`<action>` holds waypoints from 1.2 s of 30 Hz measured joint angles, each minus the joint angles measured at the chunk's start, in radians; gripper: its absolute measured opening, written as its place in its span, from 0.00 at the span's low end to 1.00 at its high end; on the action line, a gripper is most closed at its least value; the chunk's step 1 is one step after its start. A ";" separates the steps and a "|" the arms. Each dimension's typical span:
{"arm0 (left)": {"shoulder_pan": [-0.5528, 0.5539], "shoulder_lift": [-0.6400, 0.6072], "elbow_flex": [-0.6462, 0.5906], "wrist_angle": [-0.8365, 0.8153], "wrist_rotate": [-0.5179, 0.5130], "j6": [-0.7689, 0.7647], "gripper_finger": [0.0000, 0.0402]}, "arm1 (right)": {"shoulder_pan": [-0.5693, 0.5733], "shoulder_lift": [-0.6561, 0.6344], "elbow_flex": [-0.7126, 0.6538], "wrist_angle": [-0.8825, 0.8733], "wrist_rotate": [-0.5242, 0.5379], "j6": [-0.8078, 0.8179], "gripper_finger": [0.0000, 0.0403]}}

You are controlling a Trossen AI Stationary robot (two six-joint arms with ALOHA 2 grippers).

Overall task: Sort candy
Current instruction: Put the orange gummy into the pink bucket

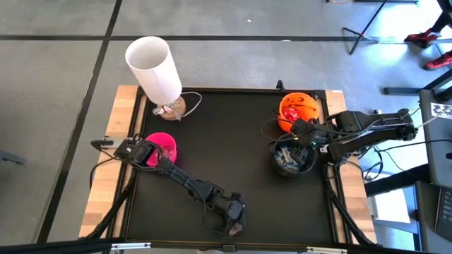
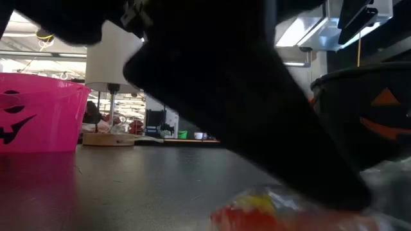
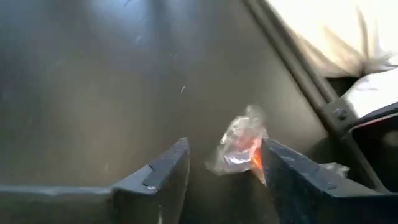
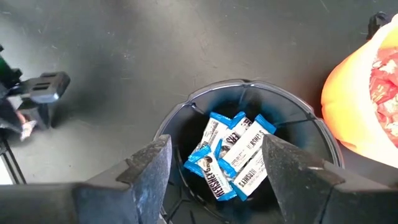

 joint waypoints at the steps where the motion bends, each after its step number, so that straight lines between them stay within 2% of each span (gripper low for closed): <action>1: 0.002 0.000 0.000 -0.020 -0.012 -0.002 0.46 | 0.000 0.000 0.000 0.000 0.000 -0.001 0.62; 8: 0.018 -0.002 0.002 -0.096 -0.022 -0.022 0.28 | 0.000 0.000 0.000 0.000 0.001 -0.023 0.62; 15: 0.024 -0.003 0.001 -0.103 0.001 -0.014 0.03 | 0.000 0.000 0.000 0.000 0.001 -0.024 0.62; 18: 0.026 -0.006 0.010 -0.122 0.011 -0.006 0.01 | 0.000 0.000 0.000 0.000 0.002 -0.024 0.62; 21: 0.023 -0.021 0.049 -0.227 -0.015 0.032 0.00 | 0.000 0.000 0.000 -0.001 0.002 -0.024 0.62; 24: 0.021 -0.052 0.114 -0.386 -0.093 0.057 0.00 | 0.000 0.000 0.000 -0.001 0.002 -0.025 0.62; 28: 0.017 -0.121 0.189 -0.618 -0.250 0.058 0.00 | 0.000 0.000 0.000 0.000 0.003 -0.025 0.62; 32: 0.004 -0.207 0.201 -0.787 -0.403 0.032 0.00 | 0.000 0.000 0.000 0.000 0.003 -0.025 0.62; 36: -0.019 -0.319 0.203 -0.997 -0.595 -0.067 0.00 | 0.000 0.000 0.000 0.000 0.001 -0.024 0.62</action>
